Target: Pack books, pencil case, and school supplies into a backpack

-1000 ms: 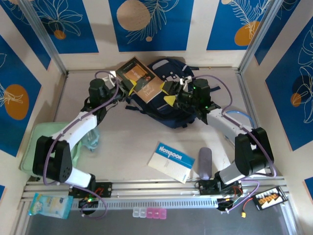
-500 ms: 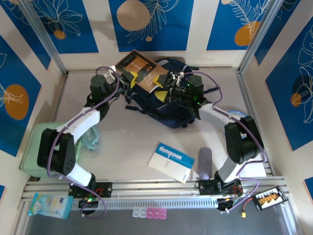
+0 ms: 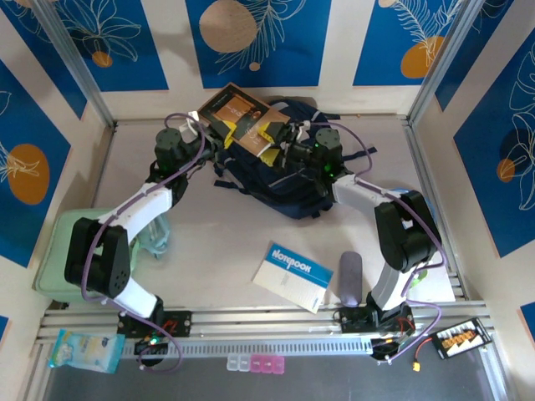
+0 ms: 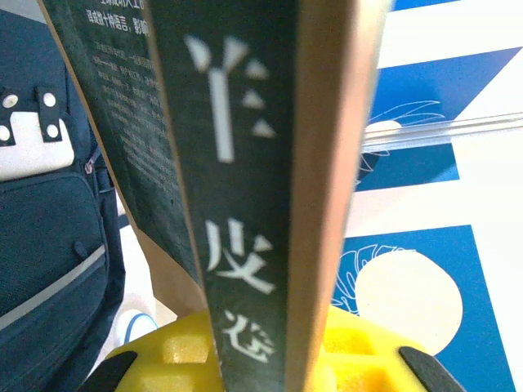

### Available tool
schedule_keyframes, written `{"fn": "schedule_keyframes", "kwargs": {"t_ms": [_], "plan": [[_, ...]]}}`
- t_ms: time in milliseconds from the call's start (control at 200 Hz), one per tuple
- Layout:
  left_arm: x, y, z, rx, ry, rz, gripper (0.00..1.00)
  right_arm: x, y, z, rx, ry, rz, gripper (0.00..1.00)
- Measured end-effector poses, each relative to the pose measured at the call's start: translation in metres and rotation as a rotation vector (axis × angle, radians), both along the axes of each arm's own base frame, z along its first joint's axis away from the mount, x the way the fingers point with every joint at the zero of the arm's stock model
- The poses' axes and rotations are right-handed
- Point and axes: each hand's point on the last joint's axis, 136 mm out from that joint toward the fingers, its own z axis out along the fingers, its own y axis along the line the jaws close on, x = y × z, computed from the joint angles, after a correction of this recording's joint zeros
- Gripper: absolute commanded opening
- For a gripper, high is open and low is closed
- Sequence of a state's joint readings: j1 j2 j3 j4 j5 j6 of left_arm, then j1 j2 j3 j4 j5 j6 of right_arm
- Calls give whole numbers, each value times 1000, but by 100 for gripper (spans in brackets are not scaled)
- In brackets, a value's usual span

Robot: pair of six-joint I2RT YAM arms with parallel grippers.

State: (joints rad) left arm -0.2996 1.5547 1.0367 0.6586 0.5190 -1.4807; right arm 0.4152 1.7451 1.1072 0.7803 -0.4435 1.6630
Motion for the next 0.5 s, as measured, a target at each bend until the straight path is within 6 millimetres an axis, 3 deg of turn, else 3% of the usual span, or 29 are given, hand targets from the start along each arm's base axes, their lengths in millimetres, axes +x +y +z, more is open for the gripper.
{"fn": "schedule_keyframes", "kwargs": {"t_ms": [205, 500], "plan": [[0, 0, -1, -2, 5, -1, 0, 16, -20, 6, 19, -10, -68, 58], [2, -3, -8, 3, 16, -7, 0, 13, -15, 8, 19, -27, -62, 39]]}}
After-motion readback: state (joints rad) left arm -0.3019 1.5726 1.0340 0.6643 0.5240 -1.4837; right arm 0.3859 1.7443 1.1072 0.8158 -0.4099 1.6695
